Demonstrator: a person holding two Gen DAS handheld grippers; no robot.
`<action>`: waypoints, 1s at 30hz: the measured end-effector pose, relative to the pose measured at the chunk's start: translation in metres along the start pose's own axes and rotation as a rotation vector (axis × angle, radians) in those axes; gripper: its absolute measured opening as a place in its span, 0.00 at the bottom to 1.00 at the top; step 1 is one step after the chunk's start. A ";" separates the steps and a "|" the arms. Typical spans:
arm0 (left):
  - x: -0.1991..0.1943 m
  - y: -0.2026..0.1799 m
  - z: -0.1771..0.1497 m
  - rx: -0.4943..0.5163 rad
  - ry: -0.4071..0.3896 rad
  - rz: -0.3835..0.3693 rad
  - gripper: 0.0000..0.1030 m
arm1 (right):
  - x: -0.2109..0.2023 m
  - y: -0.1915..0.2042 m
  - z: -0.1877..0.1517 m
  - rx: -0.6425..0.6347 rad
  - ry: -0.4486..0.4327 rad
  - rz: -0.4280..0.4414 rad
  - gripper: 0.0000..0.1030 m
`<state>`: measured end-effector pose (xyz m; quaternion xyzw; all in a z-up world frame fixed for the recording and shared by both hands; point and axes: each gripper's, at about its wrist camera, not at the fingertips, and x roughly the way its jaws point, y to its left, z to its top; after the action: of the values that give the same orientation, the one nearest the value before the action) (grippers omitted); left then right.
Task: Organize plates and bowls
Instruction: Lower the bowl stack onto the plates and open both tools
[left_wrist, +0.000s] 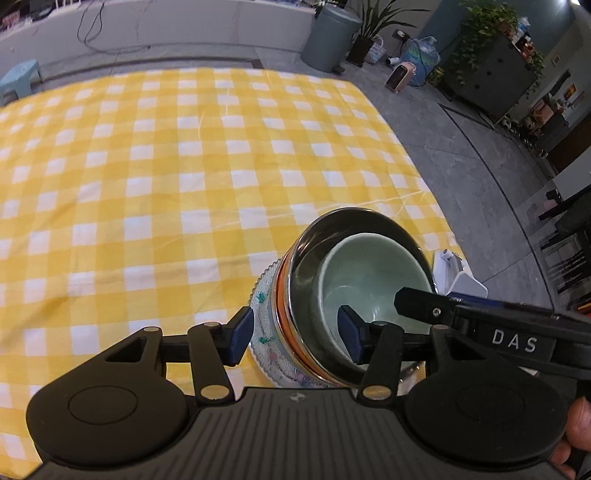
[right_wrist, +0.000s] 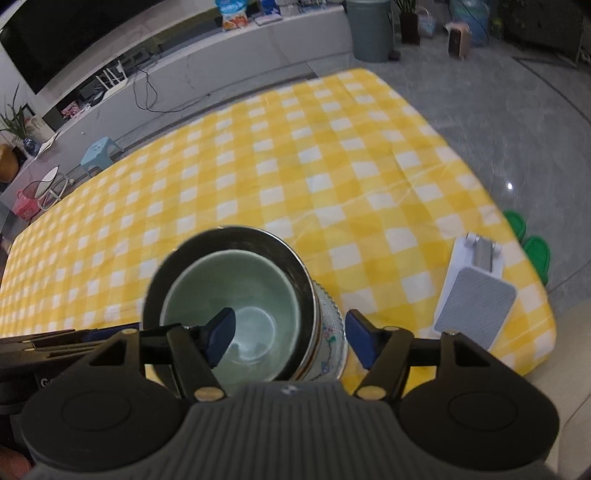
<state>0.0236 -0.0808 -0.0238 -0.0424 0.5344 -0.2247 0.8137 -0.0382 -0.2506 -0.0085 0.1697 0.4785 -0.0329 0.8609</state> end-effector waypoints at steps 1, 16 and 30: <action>-0.003 -0.002 0.000 0.005 -0.005 0.003 0.58 | -0.004 0.001 0.000 -0.004 -0.006 0.003 0.65; -0.059 -0.028 -0.005 0.072 -0.094 -0.041 0.63 | -0.075 0.017 -0.003 -0.024 -0.135 0.043 0.80; -0.066 -0.044 -0.038 0.177 -0.162 0.139 0.85 | -0.112 0.047 -0.051 -0.172 -0.312 -0.093 0.94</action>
<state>-0.0459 -0.0868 0.0294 0.0489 0.4464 -0.2098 0.8685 -0.1298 -0.2014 0.0721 0.0659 0.3477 -0.0578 0.9335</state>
